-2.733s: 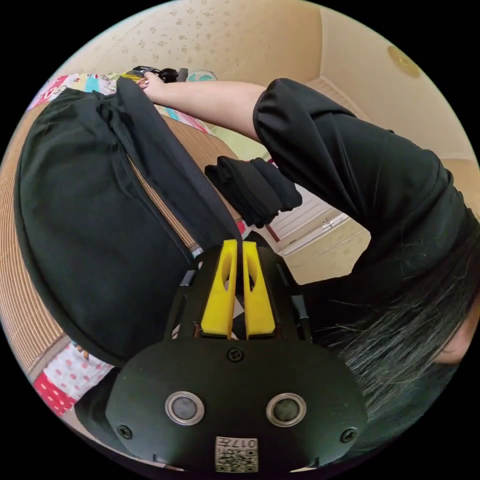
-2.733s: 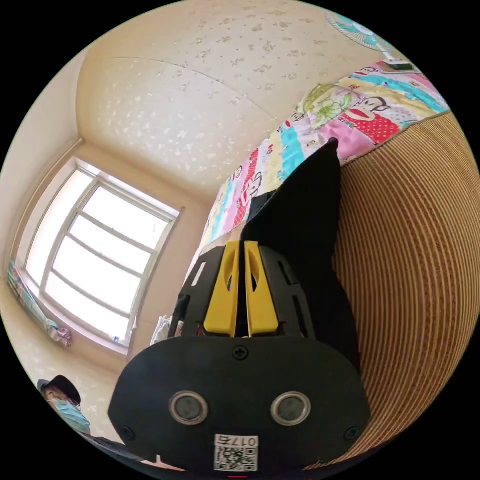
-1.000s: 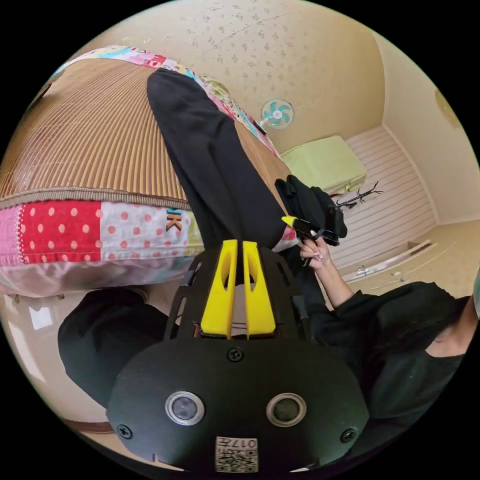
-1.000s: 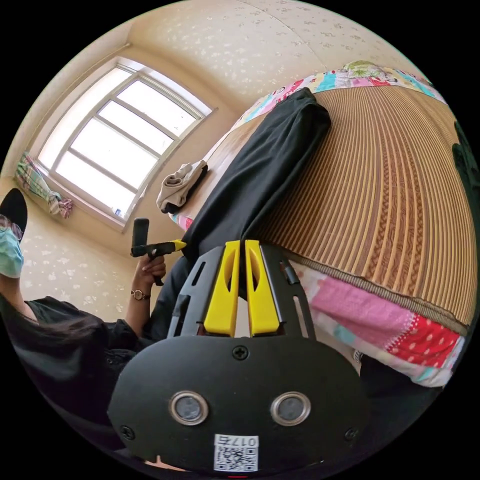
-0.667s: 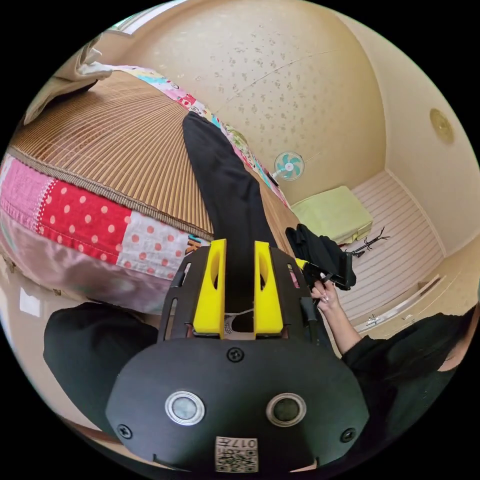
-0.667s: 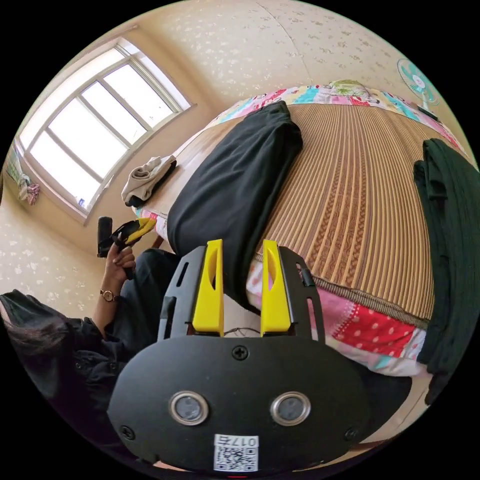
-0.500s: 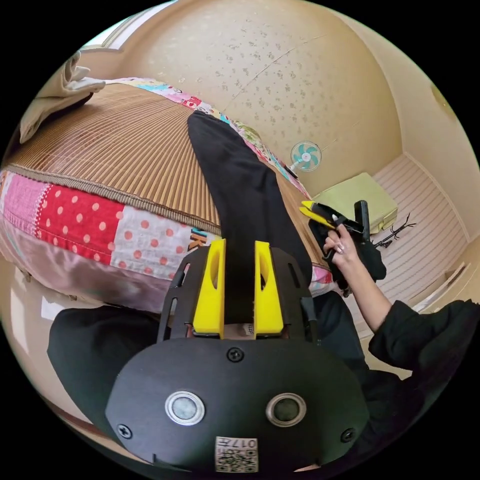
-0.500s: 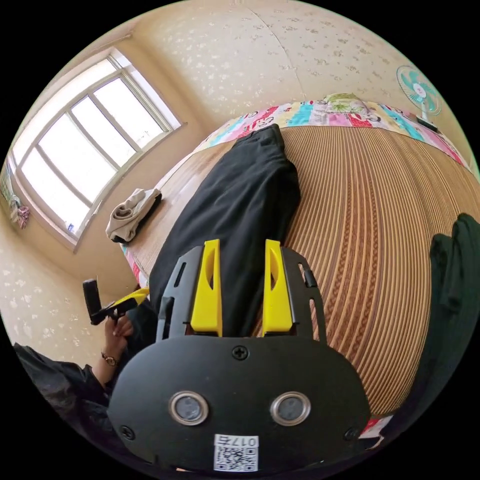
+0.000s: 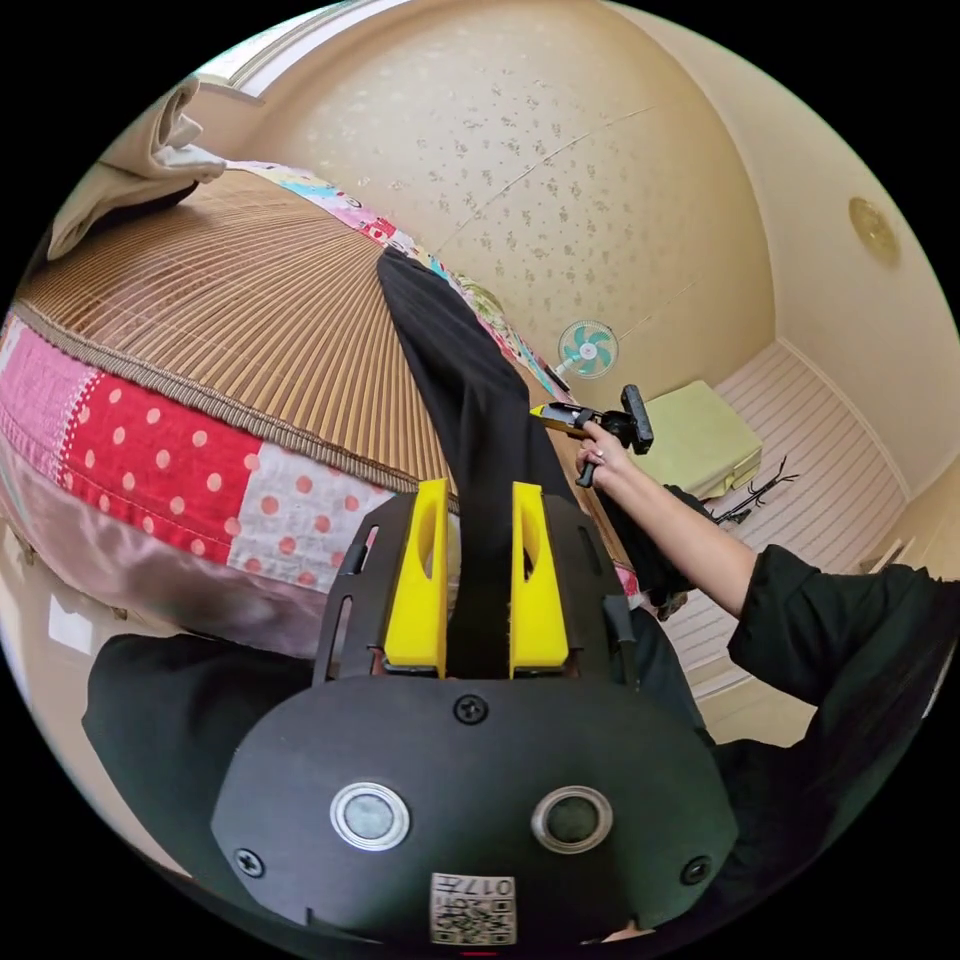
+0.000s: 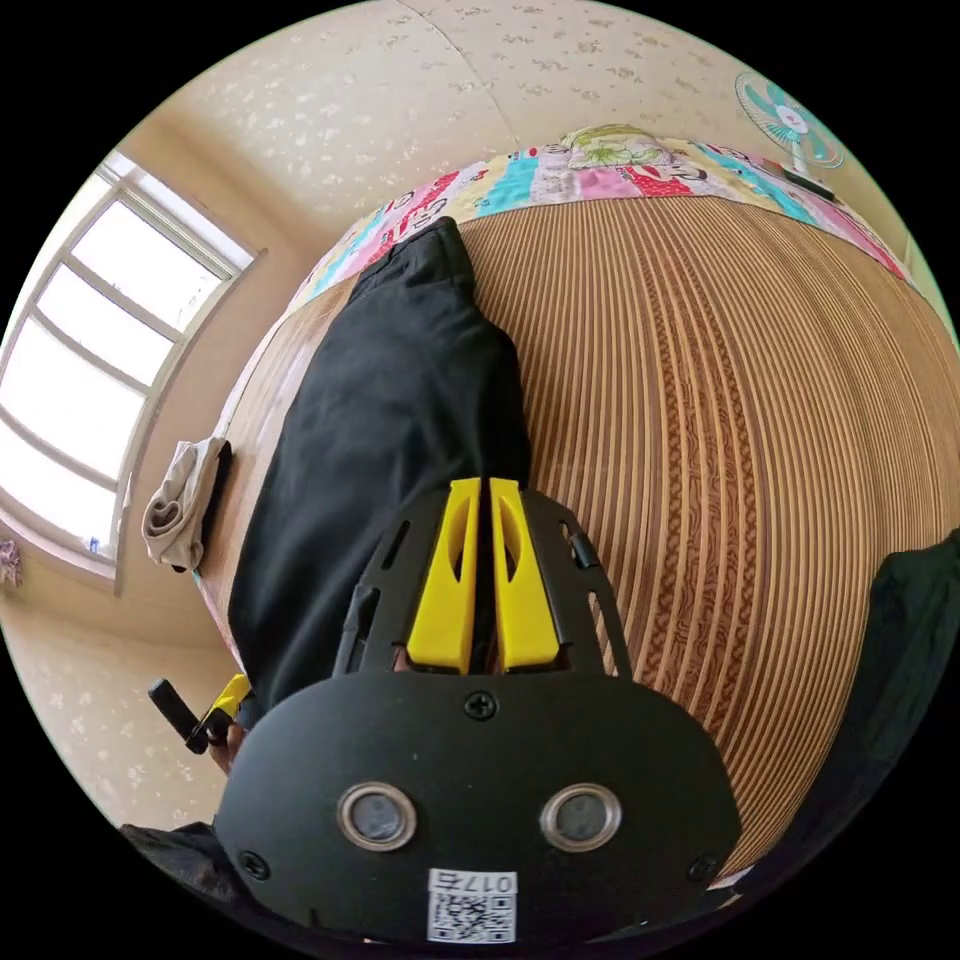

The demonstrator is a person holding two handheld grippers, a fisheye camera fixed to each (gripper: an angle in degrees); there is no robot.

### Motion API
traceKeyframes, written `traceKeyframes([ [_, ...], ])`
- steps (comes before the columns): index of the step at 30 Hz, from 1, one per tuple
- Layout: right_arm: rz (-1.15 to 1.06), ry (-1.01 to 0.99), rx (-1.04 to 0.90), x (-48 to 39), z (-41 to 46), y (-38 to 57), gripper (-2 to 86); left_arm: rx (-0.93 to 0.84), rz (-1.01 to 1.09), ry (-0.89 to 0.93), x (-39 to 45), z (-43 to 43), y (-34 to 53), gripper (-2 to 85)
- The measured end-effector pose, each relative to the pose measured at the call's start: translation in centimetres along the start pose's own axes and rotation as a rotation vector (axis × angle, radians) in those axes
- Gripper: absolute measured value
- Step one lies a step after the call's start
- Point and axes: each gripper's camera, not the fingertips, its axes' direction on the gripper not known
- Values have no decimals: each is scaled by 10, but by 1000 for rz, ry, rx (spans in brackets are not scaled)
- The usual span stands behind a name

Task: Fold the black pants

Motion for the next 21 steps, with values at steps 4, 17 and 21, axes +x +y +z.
traceKeyframes([
  [4,-103,-151,-48,-4,-8,62,89,-47,48,-47,9,22,3,100],
  [17,-272,51,31,-80,-43,228,72,-84,29,-235,33,59,27,87],
  [21,-241,1,12,-79,-30,234,71,-109,25,-278,38,74,34,87],
])
